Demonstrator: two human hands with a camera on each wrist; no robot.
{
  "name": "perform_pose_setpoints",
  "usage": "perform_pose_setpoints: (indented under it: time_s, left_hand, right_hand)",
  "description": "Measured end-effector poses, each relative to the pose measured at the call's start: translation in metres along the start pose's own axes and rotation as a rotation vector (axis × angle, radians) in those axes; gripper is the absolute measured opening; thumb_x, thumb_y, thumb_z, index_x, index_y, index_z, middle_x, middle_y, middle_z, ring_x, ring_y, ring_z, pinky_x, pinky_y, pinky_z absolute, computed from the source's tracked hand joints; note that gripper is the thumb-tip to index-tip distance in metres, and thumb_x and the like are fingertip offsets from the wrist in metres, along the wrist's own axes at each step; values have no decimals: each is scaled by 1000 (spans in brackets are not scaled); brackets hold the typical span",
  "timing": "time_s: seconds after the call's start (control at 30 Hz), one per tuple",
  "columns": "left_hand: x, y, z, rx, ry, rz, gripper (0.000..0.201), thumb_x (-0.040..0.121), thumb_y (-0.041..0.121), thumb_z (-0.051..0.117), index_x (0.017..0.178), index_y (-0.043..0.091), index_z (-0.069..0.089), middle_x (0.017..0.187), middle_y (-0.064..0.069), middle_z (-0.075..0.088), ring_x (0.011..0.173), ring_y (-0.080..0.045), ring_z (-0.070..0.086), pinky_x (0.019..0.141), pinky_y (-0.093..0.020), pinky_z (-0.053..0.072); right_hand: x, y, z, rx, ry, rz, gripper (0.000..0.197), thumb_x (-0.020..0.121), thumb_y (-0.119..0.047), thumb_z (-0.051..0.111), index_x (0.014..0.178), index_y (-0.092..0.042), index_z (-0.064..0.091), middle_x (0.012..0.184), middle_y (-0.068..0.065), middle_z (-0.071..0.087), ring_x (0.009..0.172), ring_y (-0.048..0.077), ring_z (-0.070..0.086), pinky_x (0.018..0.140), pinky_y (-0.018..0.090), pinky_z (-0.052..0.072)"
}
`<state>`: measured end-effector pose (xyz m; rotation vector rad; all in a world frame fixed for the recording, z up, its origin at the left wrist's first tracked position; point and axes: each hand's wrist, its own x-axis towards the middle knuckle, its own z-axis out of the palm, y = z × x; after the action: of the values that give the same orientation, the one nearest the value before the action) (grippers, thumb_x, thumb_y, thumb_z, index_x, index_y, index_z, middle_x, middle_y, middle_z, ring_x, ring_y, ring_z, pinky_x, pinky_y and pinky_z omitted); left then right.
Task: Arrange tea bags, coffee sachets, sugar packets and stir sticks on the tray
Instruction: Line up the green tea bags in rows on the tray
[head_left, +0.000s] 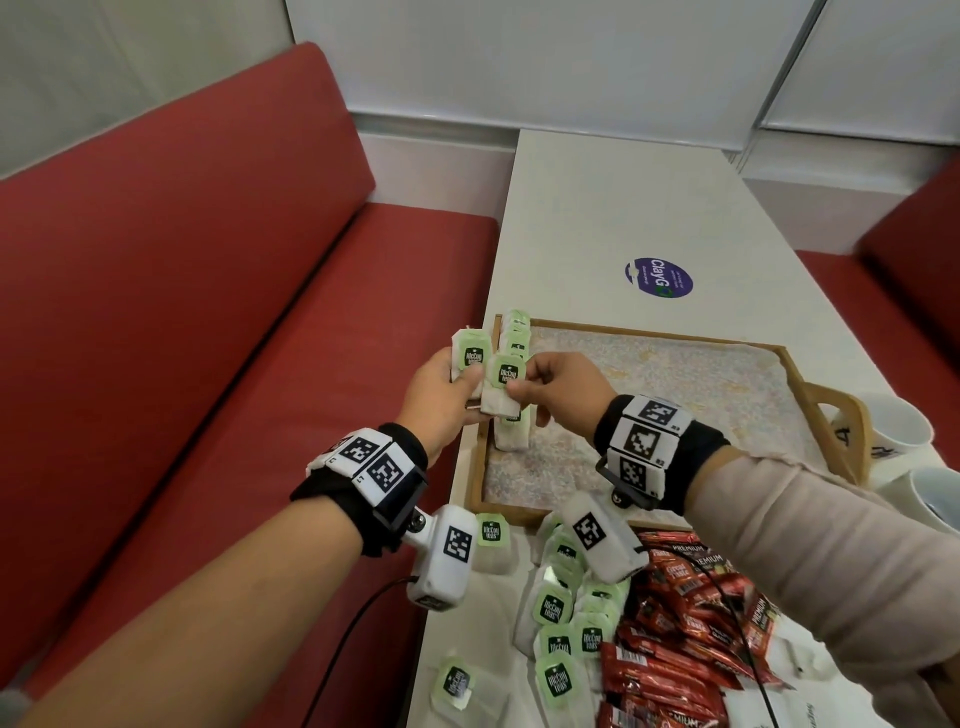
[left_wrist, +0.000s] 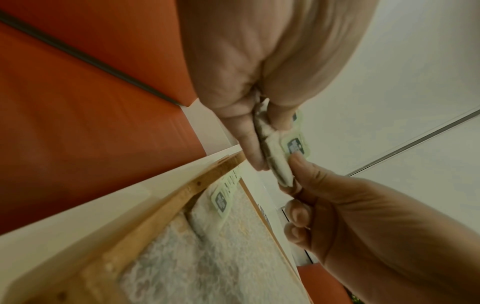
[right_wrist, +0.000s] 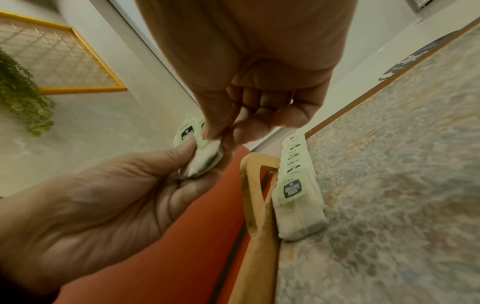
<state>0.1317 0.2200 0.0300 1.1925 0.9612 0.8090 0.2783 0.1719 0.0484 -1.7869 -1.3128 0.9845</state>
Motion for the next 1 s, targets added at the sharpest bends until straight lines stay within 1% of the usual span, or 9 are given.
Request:
perform_pose_setpoints:
  time_s: [0.03, 0.13, 0.2, 0.3, 0.37, 0.53, 0.67, 0.83, 1.0]
  left_hand:
    - [0, 0, -1, -3, 21, -3, 16, 100, 9, 42, 111, 15, 52, 116, -15, 63, 97, -27, 66, 74, -36, 59]
    - [0, -1, -5, -12, 49, 2, 14, 101, 11, 39, 109, 17, 49, 101, -7, 63, 82, -17, 67, 71, -29, 58]
    - [0, -2, -6, -14, 43, 4, 14, 102, 11, 39, 109, 17, 49, 98, -4, 63, 79, -14, 67, 68, -27, 57]
    - [1, -3, -5, -8, 37, -1, 16, 102, 11, 39, 103, 22, 50, 105, -6, 62, 79, -13, 68, 66, -24, 57]
    - [1, -3, -4, -6, 23, -3, 16, 102, 11, 39, 104, 22, 50, 109, -7, 62, 79, -12, 68, 67, -24, 57]
    - [1, -2, -4, 1, -3, 7, 19, 102, 12, 39, 97, 26, 51, 107, -7, 63, 80, -13, 69, 68, -25, 57]
    - [2, -3, -4, 2, 2, -5, 15, 101, 12, 39, 103, 21, 51, 110, -9, 63, 81, -14, 69, 70, -26, 58]
    - [1, -4, -4, 1, 5, -11, 15, 101, 11, 39, 103, 22, 50, 109, -9, 63, 79, -13, 68, 67, -23, 57]
    - [1, -5, -5, 6, 12, -22, 14, 101, 12, 39, 109, 17, 50, 109, -11, 63, 80, -14, 69, 64, -22, 57]
  right_hand:
    - [-1, 2, -2, -10, -2, 17, 19, 88, -16, 66, 71, -14, 58, 70, 4, 64, 44, 8, 52, 45, 16, 40]
    - [-4, 11, -7, -58, -59, 102, 19, 88, -17, 66, 71, -13, 57, 67, -1, 64, 40, 4, 51, 42, 14, 36]
    - [-5, 18, -7, -104, -120, 169, 17, 88, -17, 66, 74, -11, 58, 68, -2, 65, 36, 2, 50, 38, 12, 35]
    - [-3, 25, -3, -190, -192, 245, 20, 90, -18, 64, 71, -14, 58, 71, -4, 66, 36, 1, 49, 39, 12, 35]
    - [-1, 26, -1, -212, -214, 272, 21, 90, -16, 63, 70, -14, 58, 69, -4, 64, 33, 0, 48, 37, 12, 35]
    - [4, 27, 4, -206, -212, 318, 29, 89, -11, 65, 63, -13, 52, 62, -1, 60, 32, 0, 49, 35, 10, 35]
    - [9, 28, 5, -241, -218, 339, 28, 87, -12, 67, 63, -14, 53, 59, -1, 60, 32, 3, 48, 37, 13, 36]
    - [15, 27, 7, -257, -213, 365, 24, 86, -12, 68, 66, -14, 54, 62, 1, 60, 32, 5, 49, 40, 17, 41]
    - [17, 26, 9, -234, -195, 400, 22, 86, -10, 68, 67, -11, 56, 64, 4, 61, 36, 9, 50, 45, 22, 46]
